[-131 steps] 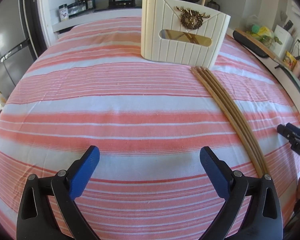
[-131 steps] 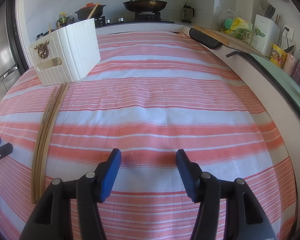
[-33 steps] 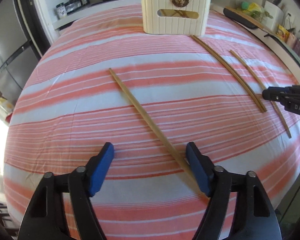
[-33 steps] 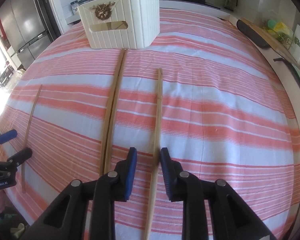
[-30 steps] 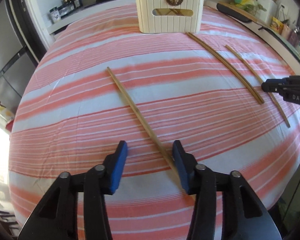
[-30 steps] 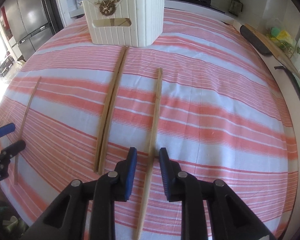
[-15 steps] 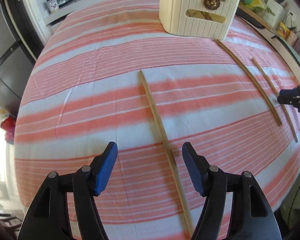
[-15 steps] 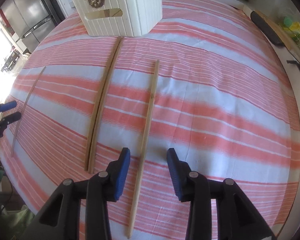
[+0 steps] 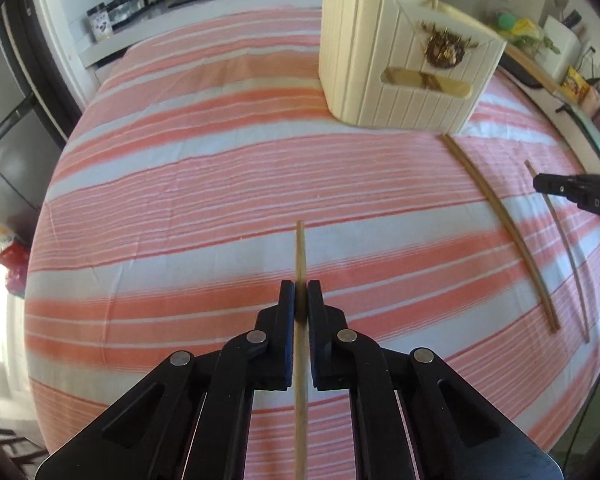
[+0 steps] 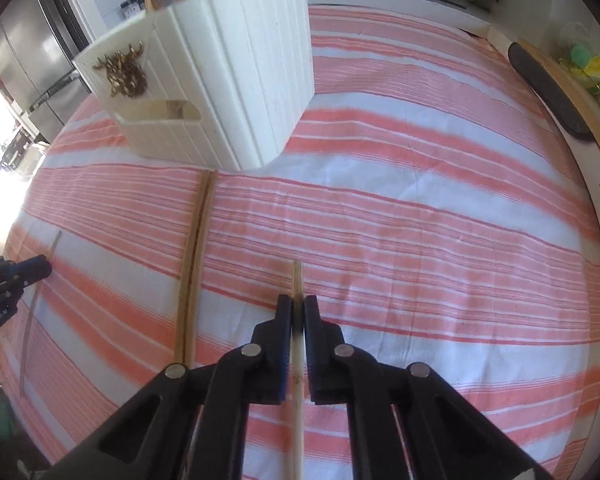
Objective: Organize utensils
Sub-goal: 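Lower both chopsticks upright into the white caddy and open both tools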
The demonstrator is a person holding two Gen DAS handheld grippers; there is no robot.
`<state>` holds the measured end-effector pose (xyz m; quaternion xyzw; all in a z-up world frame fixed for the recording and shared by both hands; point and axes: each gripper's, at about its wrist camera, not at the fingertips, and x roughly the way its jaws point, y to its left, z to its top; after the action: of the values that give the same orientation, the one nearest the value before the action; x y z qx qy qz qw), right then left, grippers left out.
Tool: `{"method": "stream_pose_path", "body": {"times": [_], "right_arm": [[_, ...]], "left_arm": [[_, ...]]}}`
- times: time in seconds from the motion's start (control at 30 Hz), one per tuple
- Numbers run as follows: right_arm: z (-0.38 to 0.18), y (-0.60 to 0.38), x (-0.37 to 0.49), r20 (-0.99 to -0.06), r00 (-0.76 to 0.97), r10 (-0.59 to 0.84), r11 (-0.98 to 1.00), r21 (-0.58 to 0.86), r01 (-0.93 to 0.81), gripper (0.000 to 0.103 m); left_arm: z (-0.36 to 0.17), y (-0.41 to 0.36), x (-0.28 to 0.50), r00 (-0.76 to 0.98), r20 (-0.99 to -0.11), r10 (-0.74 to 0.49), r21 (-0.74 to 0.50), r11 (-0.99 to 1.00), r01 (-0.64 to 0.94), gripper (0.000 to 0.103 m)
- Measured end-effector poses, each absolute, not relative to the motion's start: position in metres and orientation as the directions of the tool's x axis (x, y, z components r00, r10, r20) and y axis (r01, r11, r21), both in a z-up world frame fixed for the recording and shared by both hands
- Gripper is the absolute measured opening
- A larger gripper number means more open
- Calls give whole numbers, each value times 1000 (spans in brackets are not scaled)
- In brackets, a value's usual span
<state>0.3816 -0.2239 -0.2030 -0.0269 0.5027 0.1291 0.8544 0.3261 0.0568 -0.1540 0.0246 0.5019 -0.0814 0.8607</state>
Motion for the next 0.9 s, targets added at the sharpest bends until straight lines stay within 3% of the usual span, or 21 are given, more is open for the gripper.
{"method": "stream_pose_path", "body": {"times": [0.43,0.7,0.9], "right_arm": [[-59,-241,241,-502,794,343,933,88,-348,6],[-18,-235,225,-338,878,339,939,62,-339,6],[3,-238,258,-323,883,339,940,81,-331,6]], "left_arm": [[-16,76,229,787,-556,-268,-204,962,183,5],[13,72,234,829,-481,-285,-238,953,189,4],[45,76,254,833,-457,-310,-243,945,219,4]]}}
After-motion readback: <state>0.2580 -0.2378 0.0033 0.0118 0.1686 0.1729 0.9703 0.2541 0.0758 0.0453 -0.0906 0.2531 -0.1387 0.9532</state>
